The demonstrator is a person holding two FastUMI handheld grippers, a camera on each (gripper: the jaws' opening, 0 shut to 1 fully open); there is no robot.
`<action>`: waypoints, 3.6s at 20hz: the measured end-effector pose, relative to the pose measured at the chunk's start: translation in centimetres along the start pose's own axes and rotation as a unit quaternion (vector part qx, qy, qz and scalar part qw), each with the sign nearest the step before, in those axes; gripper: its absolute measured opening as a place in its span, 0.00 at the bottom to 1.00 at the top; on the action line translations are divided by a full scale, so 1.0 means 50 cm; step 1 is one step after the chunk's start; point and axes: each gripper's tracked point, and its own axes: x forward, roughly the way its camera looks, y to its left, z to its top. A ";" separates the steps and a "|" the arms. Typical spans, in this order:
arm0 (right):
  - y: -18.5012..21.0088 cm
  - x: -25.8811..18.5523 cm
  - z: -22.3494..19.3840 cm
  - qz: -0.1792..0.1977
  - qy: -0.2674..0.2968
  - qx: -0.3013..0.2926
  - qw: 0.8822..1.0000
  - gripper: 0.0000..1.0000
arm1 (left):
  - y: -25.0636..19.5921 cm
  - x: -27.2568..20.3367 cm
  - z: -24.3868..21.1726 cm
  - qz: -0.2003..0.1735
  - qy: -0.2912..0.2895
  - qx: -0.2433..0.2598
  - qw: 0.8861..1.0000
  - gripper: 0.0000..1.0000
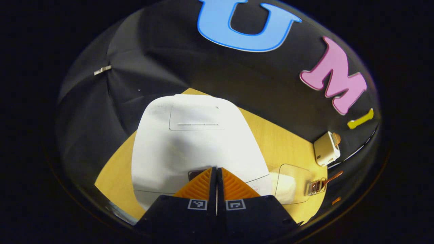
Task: Close the left gripper, press the button to open the rice cooker; take a wooden spoon from the chopstick holder with the right hand, scoop a spoonful of rice and pour it into the rice cooker, then put the wooden spoon back into the chopstick holder.
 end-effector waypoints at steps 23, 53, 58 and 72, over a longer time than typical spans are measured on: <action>-0.166 0.040 0.112 -0.095 -0.063 0.027 0.993 0.99 | -0.159 -0.219 0.081 -0.083 -0.222 0.064 0.969 0.07; -0.374 0.513 -0.046 -0.054 0.105 0.149 0.982 0.98 | -0.289 -0.212 -0.194 -0.023 -0.136 0.180 0.974 0.96; -0.361 0.518 -0.055 -0.037 0.114 0.158 0.980 0.76 | -0.304 -0.211 -0.209 -0.022 -0.134 0.183 0.974 0.95; -0.340 0.423 0.094 -0.062 0.031 0.109 0.992 0.19 | -0.266 -0.223 -0.191 -0.057 -0.143 0.157 0.976 0.95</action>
